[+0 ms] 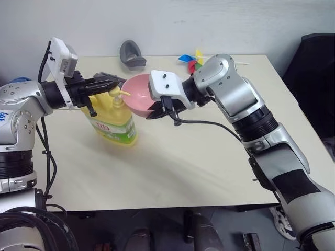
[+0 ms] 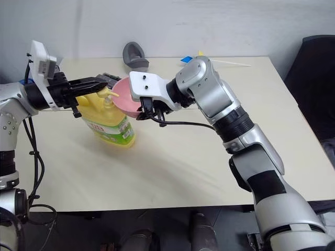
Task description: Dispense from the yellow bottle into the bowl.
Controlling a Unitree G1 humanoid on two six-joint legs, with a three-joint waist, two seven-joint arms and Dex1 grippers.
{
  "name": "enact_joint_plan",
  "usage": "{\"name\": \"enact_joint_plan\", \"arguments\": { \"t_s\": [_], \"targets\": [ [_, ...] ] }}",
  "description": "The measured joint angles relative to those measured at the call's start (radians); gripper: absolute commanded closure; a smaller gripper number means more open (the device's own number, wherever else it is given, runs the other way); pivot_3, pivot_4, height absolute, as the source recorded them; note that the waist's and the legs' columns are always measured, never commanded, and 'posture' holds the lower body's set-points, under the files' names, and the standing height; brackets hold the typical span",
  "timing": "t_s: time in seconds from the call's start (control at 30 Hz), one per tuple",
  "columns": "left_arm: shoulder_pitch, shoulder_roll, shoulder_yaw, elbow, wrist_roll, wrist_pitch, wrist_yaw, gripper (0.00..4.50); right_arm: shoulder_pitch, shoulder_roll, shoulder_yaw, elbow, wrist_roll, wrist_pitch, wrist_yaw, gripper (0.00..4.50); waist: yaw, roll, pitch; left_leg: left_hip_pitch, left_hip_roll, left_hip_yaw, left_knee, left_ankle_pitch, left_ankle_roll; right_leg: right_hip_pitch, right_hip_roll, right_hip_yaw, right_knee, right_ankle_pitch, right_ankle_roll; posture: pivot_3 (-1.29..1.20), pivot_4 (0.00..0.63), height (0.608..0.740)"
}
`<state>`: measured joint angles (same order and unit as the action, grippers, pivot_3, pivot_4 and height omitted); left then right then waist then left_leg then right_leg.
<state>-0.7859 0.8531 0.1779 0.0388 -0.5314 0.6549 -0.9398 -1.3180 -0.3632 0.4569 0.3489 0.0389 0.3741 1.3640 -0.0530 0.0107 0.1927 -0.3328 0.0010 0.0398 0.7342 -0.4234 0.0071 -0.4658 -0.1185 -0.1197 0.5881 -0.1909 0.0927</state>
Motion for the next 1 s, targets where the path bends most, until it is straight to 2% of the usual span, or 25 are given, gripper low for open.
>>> {"name": "enact_joint_plan", "arguments": {
  "t_s": [0.4, 0.7, 0.83, 1.0],
  "targets": [
    [0.039, 0.031, -0.033, -0.061, 0.028, -0.031, -0.037, 4.48, 0.0, -0.006, 0.0, -0.013, -0.006, -0.003, 0.027, 4.5, 0.002, 0.0, 0.0, 0.005, 0.0, -0.001, 0.0, 0.0, 0.0, 0.002, 0.0, 0.005, 0.002, 0.0, 0.0, 0.0, 0.15, 0.74],
    [0.018, 0.022, -0.038, -0.025, 0.045, -0.037, -0.032, 4.48, 0.0, -0.012, 0.0, -0.043, -0.012, -0.003, 0.047, 4.5, 0.004, 0.0, 0.0, 0.01, 0.0, 0.0, -0.002, 0.0, 0.0, 0.004, 0.001, 0.008, 0.003, 0.001, -0.001, 0.0, 0.15, 0.74],
    [0.006, -0.017, -0.013, -0.017, 0.027, -0.012, -0.005, 4.48, 0.0, -0.018, 0.0, -0.046, -0.014, -0.004, 0.049, 4.5, 0.005, 0.0, 0.0, 0.01, 0.0, 0.0, -0.002, 0.0, 0.0, 0.003, 0.001, 0.008, 0.003, 0.001, -0.001, 0.0, 0.15, 0.74],
    [-0.028, -0.082, 0.051, 0.01, -0.059, 0.087, 0.056, 4.48, 0.0, -0.017, 0.0, -0.047, -0.014, -0.021, 0.049, 4.5, 0.006, 0.0, 0.0, 0.006, 0.0, -0.001, -0.002, 0.0, 0.0, 0.0, 0.001, 0.007, 0.002, 0.001, -0.001, 0.0, 0.15, 0.74]
  ]
}}
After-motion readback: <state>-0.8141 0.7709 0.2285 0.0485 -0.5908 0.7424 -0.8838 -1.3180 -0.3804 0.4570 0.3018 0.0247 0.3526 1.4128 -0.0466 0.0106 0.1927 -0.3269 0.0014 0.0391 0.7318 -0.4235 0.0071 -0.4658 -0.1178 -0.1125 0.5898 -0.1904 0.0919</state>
